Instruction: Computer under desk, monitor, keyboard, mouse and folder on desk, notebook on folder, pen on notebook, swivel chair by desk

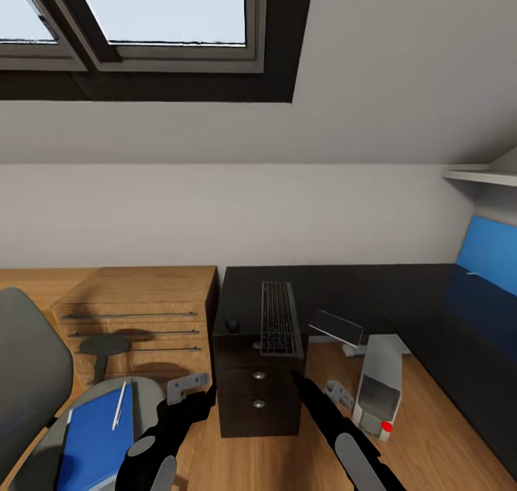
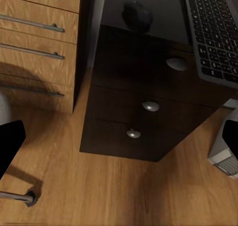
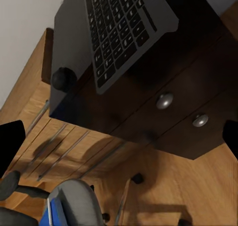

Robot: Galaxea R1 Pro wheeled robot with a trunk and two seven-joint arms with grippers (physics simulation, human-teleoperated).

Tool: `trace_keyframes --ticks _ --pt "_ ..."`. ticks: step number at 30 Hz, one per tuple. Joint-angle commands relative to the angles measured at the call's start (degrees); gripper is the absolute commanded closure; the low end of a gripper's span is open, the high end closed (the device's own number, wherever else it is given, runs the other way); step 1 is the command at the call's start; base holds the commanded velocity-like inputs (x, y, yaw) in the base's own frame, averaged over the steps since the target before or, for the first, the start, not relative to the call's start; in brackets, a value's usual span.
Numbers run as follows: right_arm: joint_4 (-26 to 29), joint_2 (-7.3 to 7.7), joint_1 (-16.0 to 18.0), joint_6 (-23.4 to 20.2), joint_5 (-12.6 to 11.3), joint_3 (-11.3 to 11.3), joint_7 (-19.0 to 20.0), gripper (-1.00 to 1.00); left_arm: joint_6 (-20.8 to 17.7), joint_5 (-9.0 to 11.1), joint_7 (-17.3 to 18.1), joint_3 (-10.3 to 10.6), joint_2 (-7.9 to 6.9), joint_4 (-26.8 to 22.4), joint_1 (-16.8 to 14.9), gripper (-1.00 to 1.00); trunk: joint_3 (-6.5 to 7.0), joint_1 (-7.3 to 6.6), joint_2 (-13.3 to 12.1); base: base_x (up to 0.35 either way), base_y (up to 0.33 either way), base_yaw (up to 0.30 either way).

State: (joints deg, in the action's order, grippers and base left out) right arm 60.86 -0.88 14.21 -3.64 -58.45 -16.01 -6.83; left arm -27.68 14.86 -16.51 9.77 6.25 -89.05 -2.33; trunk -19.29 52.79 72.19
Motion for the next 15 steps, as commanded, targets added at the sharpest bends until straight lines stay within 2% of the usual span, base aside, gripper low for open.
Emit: trace_keyframes --ticks 1,9,15 --pt "0.1 0.03 0.0 -0.1 -0.4 -0.1 -0.4 -1.00 -0.2 0.6 -0.5 0.1 -0.01 -0.1 0.0 -1.00 -0.26 0.23 0.5 0.000 0.000 0.000" --pt "0.0 0.09 0.0 -0.1 -0.3 0.0 -0.4 -1.00 -0.2 0.6 -0.7 0.0 -0.02 0.0 0.0 -1.00 -1.69 1.99 3.7 0.000 0.000 0.000" --pt "-0.8 0.05 0.0 -0.1 -0.3 0.0 -0.4 -1.00 -0.2 0.6 -2.2 0.1 -0.01 1.3 0.0 -1.00 -2.77 3.30 6.1 0.000 0.000 0.000"
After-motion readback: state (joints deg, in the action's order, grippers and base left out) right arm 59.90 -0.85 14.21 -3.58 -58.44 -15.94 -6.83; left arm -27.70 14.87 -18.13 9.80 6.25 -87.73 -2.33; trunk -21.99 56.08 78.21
